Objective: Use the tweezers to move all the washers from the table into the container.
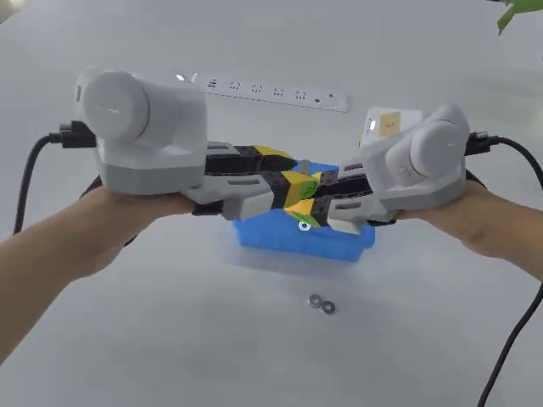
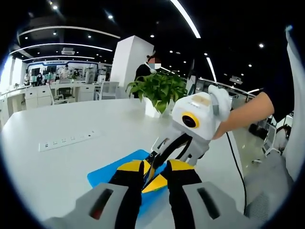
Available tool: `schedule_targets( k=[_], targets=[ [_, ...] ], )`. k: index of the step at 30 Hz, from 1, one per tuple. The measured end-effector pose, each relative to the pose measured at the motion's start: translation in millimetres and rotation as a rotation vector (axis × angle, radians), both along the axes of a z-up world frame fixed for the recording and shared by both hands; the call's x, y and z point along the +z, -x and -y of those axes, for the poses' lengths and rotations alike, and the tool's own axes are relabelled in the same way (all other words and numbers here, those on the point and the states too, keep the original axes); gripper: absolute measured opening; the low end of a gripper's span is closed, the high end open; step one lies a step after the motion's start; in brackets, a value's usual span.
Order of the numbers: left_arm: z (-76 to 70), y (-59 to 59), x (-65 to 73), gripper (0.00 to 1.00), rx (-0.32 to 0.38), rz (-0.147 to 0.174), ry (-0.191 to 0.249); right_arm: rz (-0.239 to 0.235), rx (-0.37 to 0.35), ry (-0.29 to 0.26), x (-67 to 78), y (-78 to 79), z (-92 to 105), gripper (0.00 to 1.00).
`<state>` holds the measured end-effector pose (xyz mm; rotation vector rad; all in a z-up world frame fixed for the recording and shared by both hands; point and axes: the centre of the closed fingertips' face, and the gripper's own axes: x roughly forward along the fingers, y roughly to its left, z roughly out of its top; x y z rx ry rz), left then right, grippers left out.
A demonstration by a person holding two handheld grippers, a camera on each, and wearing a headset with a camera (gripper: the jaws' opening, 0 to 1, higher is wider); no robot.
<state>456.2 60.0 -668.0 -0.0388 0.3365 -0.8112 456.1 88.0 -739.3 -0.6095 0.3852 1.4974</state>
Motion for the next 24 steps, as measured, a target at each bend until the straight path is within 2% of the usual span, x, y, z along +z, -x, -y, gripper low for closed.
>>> schedule_targets(
  k=[4,10,14,17,24],
  targets=[
    [1.0,-2.2,-0.7,0.18,-0.024,0.001,-0.013,0.0,0.006,0.002,-0.7,0.8,-0.3,0.1],
    [0.3,-2.2,0.4,0.13,-0.062,0.024,-0.047,-0.006,0.007,0.003,-2.3,0.5,1.1,0.1],
    [4.9,-0.1,3.6,0.1,-0.106,0.059,-0.068,-0.009,0.01,0.005,-3.3,1.6,1.7,0.1],
    [8.2,0.3,2.5,0.09,-0.139,0.096,-0.11,-0.009,0.013,0.009,-3.6,2.1,2.4,0.1],
    [8.1,-0.8,3.1,0.08,-0.167,0.122,-0.147,-0.016,0.014,0.006,-3.0,1.3,3.7,0.1]
  ],
)
